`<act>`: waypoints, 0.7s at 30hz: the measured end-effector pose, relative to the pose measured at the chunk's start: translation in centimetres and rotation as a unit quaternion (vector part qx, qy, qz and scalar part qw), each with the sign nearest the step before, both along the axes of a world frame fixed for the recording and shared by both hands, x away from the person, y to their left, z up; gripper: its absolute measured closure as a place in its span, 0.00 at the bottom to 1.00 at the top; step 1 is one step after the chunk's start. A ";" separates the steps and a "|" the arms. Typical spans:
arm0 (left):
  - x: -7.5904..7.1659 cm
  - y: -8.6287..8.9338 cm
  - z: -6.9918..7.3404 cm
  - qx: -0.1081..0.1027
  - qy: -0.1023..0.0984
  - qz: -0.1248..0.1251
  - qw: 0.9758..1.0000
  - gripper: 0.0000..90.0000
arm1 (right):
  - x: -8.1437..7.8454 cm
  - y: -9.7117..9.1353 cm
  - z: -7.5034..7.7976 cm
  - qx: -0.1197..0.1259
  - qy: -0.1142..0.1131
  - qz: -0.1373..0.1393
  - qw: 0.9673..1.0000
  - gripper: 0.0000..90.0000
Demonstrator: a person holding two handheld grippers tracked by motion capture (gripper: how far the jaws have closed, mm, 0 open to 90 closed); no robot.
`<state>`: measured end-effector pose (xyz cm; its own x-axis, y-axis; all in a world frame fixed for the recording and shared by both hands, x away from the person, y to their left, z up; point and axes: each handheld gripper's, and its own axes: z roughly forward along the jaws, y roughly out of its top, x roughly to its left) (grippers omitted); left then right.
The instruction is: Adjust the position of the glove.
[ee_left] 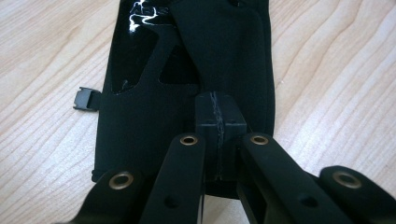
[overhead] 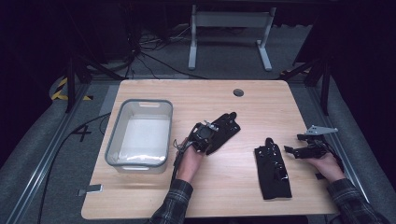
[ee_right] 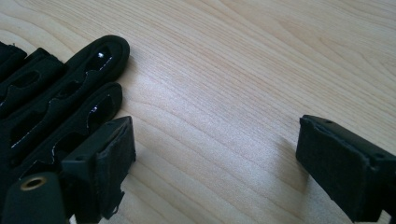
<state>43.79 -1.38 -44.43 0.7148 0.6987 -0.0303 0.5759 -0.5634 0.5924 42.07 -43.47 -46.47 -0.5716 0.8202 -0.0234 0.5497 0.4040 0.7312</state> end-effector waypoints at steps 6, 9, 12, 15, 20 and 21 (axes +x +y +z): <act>-0.8 -0.8 0.1 -0.005 0.011 -0.026 1.000 1.00 | 0.0 0.0 0.0 0.000 0.000 -0.001 1.000 0.14; -1.4 -1.4 0.1 -0.007 0.019 -0.044 0.999 1.00 | 0.0 0.0 0.0 0.000 0.000 0.000 1.000 0.14; -1.9 -2.0 0.1 -0.016 0.026 -0.059 0.998 1.00 | 0.0 0.0 0.0 0.000 0.000 0.000 1.000 0.14; -2.4 -2.6 0.1 -0.021 0.031 -0.074 0.997 1.00 | 0.0 0.0 0.0 0.000 0.000 0.000 1.000 0.14; -3.0 -3.5 0.0 -0.033 0.043 -0.091 0.994 1.00 | 0.0 0.0 0.0 -0.001 0.000 -0.001 1.000 0.14; -3.1 -3.6 0.0 -0.037 0.045 -0.097 0.994 1.00 | 0.0 0.0 0.0 0.000 0.000 0.000 1.000 0.14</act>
